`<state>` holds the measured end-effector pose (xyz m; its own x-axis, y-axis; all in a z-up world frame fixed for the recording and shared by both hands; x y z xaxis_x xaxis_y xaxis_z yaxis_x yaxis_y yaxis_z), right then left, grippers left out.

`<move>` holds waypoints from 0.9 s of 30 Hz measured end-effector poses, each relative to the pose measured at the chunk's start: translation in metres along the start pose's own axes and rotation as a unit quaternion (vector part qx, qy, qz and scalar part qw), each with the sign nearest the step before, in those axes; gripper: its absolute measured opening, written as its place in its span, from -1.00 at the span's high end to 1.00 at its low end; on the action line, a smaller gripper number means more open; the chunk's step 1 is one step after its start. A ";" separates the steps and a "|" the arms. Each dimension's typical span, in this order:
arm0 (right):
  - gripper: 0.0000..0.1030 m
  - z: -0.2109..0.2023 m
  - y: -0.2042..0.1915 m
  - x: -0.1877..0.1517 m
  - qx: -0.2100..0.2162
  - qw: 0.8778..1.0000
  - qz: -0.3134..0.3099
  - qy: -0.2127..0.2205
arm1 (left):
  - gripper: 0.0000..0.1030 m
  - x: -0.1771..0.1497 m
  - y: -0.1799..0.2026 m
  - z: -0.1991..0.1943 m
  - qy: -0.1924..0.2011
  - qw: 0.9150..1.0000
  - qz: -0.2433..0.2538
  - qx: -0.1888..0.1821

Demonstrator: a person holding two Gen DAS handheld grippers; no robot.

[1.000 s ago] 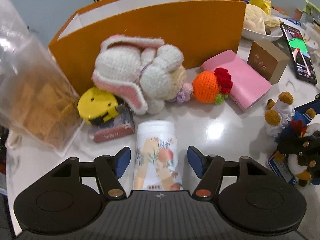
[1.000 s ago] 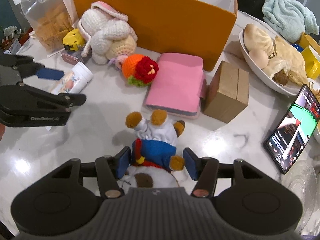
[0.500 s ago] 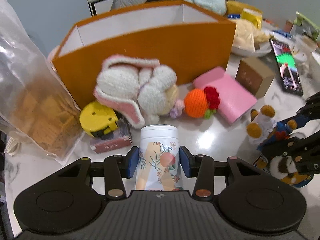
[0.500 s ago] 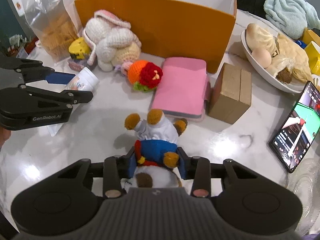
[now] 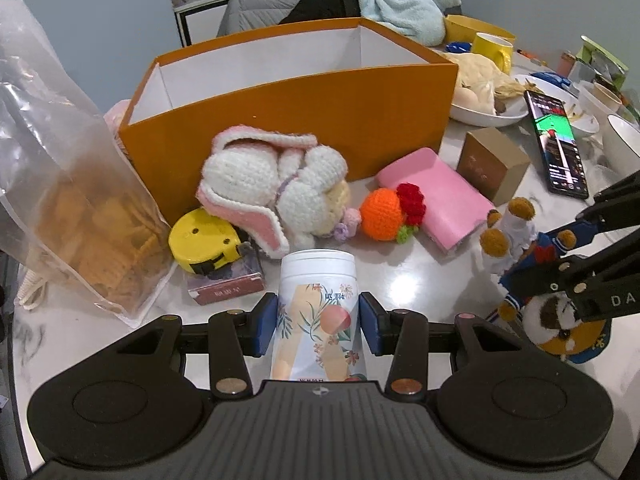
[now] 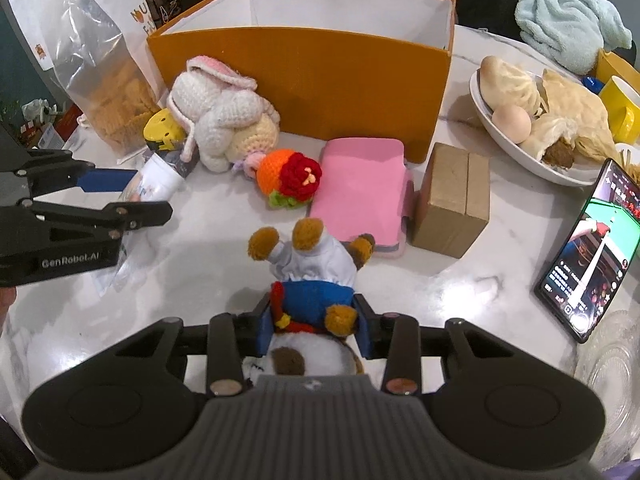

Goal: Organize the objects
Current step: 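Carry the tube and dog plush over the orange box with both tools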

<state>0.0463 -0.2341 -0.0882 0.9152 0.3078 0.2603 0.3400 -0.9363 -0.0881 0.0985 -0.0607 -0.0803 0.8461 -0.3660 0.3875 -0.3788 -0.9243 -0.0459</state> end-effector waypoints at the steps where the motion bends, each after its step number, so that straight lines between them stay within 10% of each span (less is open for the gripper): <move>1: 0.19 -0.001 0.000 0.000 0.002 1.000 0.000 0.001 | 0.01 0.000 0.000 -0.002 0.002 1.000 0.000 -0.005; 13: 0.20 -0.036 0.019 0.033 0.019 0.998 0.027 0.045 | 0.01 0.055 0.001 -0.045 0.042 0.999 0.021 -0.026; 27: 0.21 -0.130 0.025 0.151 0.000 0.989 0.021 0.146 | 0.01 0.179 -0.054 -0.081 0.118 0.992 -0.035 -0.005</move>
<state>0.1649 -0.2330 0.0739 0.8266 0.2074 0.5231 0.3033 -0.9472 -0.1038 0.2406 -0.0675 0.0661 0.7593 -0.2634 0.5950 -0.3266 -0.9452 -0.0017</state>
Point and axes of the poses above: each gripper's, at about its wrist camera, not at the fingertips, and z roughly the way its jaws point, y to its right, x to its top, the point moved 6 cm from there along z, roughly the way its jaws point, and after that the axes turned 14 degrees about -y, right-handed, at the moved point
